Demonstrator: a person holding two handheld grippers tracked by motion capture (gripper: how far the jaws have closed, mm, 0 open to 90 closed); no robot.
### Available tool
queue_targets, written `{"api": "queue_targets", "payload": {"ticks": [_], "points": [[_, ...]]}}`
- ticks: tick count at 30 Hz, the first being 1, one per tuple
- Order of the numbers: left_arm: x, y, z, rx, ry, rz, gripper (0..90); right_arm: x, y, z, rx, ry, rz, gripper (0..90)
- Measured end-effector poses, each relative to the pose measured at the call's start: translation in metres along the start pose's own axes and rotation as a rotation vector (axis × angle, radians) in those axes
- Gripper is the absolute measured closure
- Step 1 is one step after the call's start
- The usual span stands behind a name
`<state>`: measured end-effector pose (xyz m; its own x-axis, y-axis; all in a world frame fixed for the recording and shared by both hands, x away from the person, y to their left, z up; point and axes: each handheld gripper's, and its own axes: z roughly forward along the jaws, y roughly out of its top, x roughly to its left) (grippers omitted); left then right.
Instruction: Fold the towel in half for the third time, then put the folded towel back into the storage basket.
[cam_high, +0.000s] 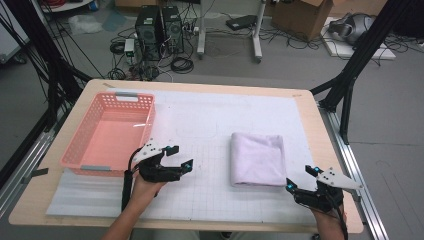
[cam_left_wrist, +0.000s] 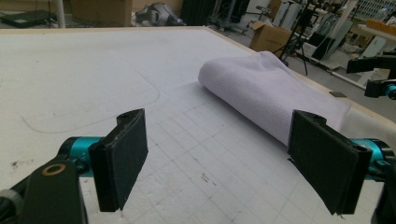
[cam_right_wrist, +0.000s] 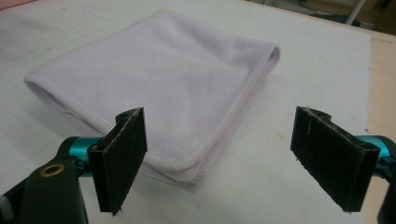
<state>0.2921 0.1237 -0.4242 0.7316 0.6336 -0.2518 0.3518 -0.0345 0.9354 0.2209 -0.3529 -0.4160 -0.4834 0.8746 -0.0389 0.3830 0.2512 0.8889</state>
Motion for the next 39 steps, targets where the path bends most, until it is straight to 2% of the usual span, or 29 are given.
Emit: {"api": "queue_targets", "payload": {"ticks": [3,10,14,16,18,21,23,25,27,29,32,34,37,39], "points": [[0.001,0.001,-0.001,-0.010,0.006,-0.004,20.7,-0.002,-0.001,-0.002,-0.010,-0.007,0.013,17.4],[0.008,0.002,-0.004,-0.020,0.033,-0.018,20.9,-0.004,-0.005,-0.001,0.018,-0.001,0.026,17.5],[0.009,0.001,-0.002,0.006,0.046,0.008,20.5,-0.005,-0.005,0.001,0.025,0.002,0.026,17.5],[0.009,0.000,0.000,0.019,0.038,0.005,19.4,-0.006,-0.006,0.003,0.038,0.005,0.027,17.5],[0.009,0.000,0.000,0.021,0.037,0.010,18.2,-0.005,-0.006,0.004,0.045,0.014,0.025,17.5],[0.008,-0.001,0.003,0.001,0.022,0.045,17.2,-0.004,-0.005,0.002,0.044,0.016,0.014,17.5],[0.006,0.000,0.005,-0.022,0.059,0.098,16.7,-0.004,-0.005,0.001,0.031,0.017,0.029,17.5],[0.008,0.003,0.008,0.013,0.083,0.105,14.3,-0.006,-0.005,0.002,0.032,0.015,0.023,17.5],[0.007,0.007,0.014,0.055,0.106,0.093,13.0,-0.007,-0.005,0.002,0.035,0.018,0.021,17.5],[0.004,0.012,0.021,0.080,0.101,0.083,11.8,-0.007,-0.005,0.001,0.040,0.015,0.014,17.5],[-0.001,0.020,0.032,0.066,0.067,0.081,13.4,-0.010,-0.006,0.000,0.040,0.016,0.018,17.6],[-0.004,0.025,0.040,0.067,0.047,0.063,14.5,-0.011,-0.007,0.001,0.038,0.017,0.026,17.5],[-0.011,0.034,0.055,0.084,0.017,0.059,15.2,-0.010,-0.006,0.000,0.036,0.019,0.012,17.5],[-0.016,0.041,0.066,0.113,0.011,0.085,15.4,-0.009,-0.006,0.000,0.040,0.020,0.011,17.6]]}}
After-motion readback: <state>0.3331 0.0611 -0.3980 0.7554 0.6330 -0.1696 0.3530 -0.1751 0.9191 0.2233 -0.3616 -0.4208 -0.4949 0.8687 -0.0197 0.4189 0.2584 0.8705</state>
